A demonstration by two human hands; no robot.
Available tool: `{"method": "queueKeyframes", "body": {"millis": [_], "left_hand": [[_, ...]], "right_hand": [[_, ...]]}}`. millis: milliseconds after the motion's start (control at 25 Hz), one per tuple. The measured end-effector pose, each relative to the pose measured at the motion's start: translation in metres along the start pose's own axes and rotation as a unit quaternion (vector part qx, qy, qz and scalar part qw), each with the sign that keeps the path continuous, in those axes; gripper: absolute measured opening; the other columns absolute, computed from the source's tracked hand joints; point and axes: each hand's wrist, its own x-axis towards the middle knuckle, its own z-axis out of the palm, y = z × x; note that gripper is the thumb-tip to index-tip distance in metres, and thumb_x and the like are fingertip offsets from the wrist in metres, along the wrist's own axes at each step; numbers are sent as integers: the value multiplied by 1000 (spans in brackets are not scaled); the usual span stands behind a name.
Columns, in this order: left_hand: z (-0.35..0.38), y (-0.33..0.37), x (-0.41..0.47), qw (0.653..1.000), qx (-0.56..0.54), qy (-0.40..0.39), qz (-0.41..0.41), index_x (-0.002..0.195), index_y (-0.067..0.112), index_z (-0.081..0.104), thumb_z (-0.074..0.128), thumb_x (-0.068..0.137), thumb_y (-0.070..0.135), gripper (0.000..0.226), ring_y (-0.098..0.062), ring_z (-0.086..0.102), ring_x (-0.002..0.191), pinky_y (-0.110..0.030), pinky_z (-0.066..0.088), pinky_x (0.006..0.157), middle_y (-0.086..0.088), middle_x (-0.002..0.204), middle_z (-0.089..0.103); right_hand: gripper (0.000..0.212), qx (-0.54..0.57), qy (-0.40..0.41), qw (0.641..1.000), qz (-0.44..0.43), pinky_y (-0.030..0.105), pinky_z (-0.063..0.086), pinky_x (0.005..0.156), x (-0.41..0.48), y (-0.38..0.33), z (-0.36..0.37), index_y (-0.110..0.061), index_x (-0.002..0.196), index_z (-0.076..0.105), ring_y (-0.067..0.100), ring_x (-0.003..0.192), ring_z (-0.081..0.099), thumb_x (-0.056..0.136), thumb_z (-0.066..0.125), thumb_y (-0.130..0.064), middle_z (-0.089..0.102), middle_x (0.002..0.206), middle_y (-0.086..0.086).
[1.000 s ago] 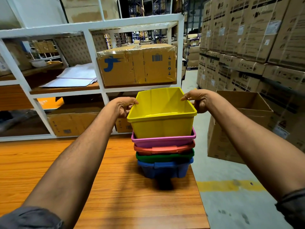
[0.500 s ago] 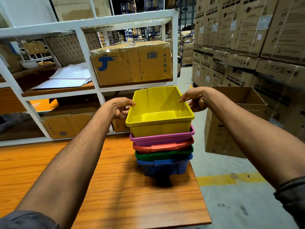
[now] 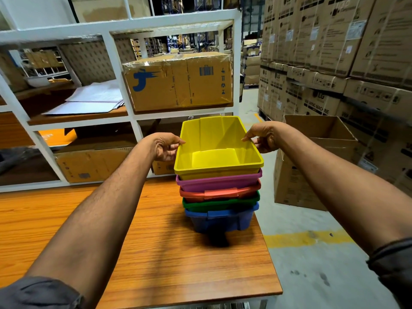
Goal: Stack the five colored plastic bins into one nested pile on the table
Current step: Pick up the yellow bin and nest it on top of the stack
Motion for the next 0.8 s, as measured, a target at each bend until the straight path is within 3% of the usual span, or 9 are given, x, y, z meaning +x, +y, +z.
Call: {"method": "queueKeyframes", "body": {"millis": [120, 360, 480, 560, 640, 720, 800], "left_hand": [[1, -4, -1, 1000, 6, 8, -2, 96, 11, 66, 66, 97, 11, 1, -15, 66, 83, -27, 55, 83, -4, 91, 67], [-1, -10, -9, 1000, -1, 17, 9, 94, 10, 65, 62, 99, 8, 6, -11, 66, 76, -24, 60, 56, -5, 88, 67], [0, -12, -13, 1000, -7, 23, 16, 105, 10, 67, 59, 101, 6, 10, -11, 69, 67, -22, 60, 51, -6, 90, 68], [0, -13, -13, 999, -1, 35, 30, 120, 12, 66, 58, 101, 6, 21, -11, 67, 74, -21, 58, 46, -6, 94, 68], [-1, -15, -11, 998, -9, 39, 42, 129, 12, 65, 58, 101, 6, 29, -10, 67, 79, -22, 60, 53, -6, 97, 69], [1, -17, -13, 998, -16, 42, 52, 131, 12, 64, 58, 101, 6, 32, -9, 66, 77, -22, 60, 65, -4, 95, 69], [3, -19, -16, 994, -10, 67, 83, 132, 13, 65, 61, 99, 6, 34, -6, 63, 74, -22, 57, 65, -3, 94, 69]], "right_hand": [[8, -10, 9, 1000, -3, 24, 53, 39, -5, 3, 3, -8, 101, 58, 19, 63, 66, 97, 64, -7, 66, 82, 8], [4, 17, 19, 1000, -4, 22, 54, 39, -6, 7, 7, -7, 96, 60, 15, 41, 67, 100, 62, -7, 69, 59, 7], [5, 25, 28, 999, -1, 20, 57, 46, -3, 9, 10, -7, 103, 61, 13, 44, 66, 98, 63, -6, 69, 76, 6], [16, 41, 40, 998, -4, 25, 61, 55, 1, 10, 11, -6, 111, 65, 15, 58, 70, 96, 65, -4, 72, 94, 8], [16, 55, 52, 997, -4, 26, 62, 64, 1, 12, 12, -5, 111, 66, 16, 66, 71, 95, 65, -4, 72, 102, 9], [8, 58, 61, 996, -15, 23, 59, 64, -6, 14, 14, -7, 104, 66, 13, 66, 68, 97, 63, -5, 70, 96, 6], [8, 47, 88, 994, -49, 22, 52, 64, -14, 16, 13, -11, 93, 61, 9, 67, 59, 98, 62, -5, 62, 86, 1]]}}
